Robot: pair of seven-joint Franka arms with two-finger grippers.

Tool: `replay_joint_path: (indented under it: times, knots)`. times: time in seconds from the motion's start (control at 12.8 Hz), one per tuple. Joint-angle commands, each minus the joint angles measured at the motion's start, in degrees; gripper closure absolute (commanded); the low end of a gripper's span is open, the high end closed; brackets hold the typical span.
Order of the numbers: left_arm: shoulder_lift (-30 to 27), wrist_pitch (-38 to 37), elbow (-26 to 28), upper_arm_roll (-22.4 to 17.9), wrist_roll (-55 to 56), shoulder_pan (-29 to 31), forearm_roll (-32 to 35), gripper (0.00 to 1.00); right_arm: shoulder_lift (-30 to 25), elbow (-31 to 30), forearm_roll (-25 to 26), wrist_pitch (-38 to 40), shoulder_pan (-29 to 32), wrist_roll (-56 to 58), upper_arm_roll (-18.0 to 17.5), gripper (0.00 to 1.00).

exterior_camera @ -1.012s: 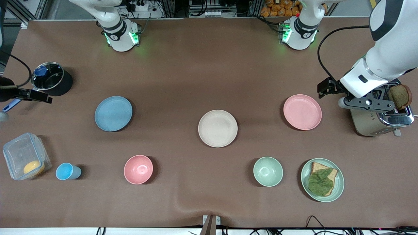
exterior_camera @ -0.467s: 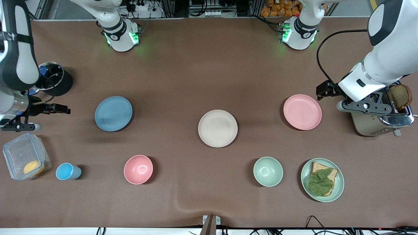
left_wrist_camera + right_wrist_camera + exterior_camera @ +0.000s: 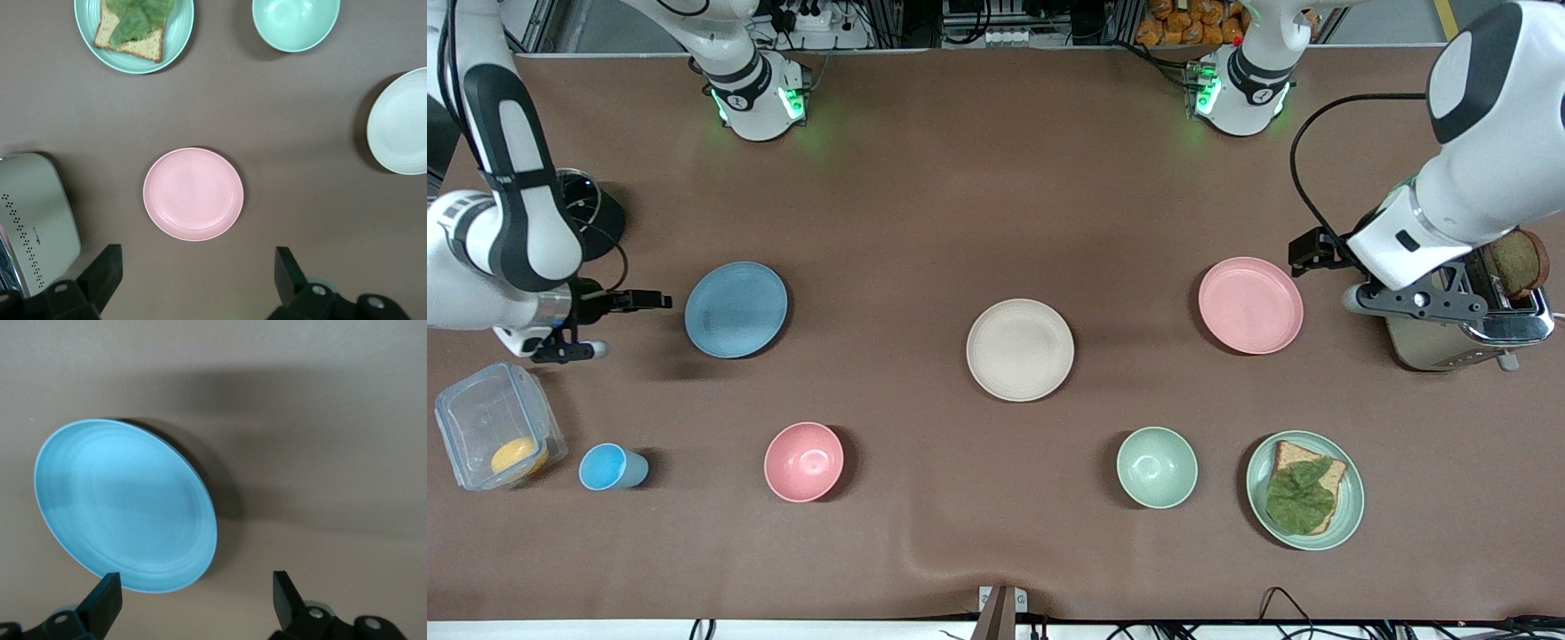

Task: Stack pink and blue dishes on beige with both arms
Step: 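Reach the right gripper to the blue plate rim and grasp it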

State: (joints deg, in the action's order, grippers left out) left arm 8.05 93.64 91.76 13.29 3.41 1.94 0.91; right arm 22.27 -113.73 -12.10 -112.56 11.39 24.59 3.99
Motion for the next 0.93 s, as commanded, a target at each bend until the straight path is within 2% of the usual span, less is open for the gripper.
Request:
replay_joint_path:
  times: [0.0, 0.23, 0.54, 0.7, 0.78, 0.86]
  knots:
    - [0.9, -0.9, -0.9, 0.2, -1.2, 0.0, 0.0, 0.0, 3.8, 0.4, -2.7, -1.4, 1.2, 3.8, -0.9, 0.0]
    - [2.4, -2.3, -0.9, 0.4, -3.5, -0.1, -0.2, 0.0, 6.1, 0.4, -2.7, -1.3, 0.7, 6.5, -1.0, 0.0]
    - [13.3, -1.7, -5.0, -0.9, -3.5, 2.3, -0.6, 0.0, 8.0, 0.4, -2.7, -1.3, 0.1, 9.0, -1.2, 0.0]
    - [16.8, 2.7, -4.9, -0.9, -3.7, 5.0, -0.8, 0.0, 8.8, 0.5, -2.6, -1.2, -0.2, 9.7, -1.2, 0.0]
    - [17.3, 3.4, -3.4, -0.9, -5.1, 5.5, -0.8, 0.0, 9.0, 0.6, -2.6, -1.1, -0.5, 11.4, -1.2, 0.05]
    - [17.8, 5.0, -1.3, -0.9, -8.5, 6.5, -0.9, 0.0, 9.4, 0.7, -2.6, -1.1, -0.6, 13.2, -1.2, 0.15]
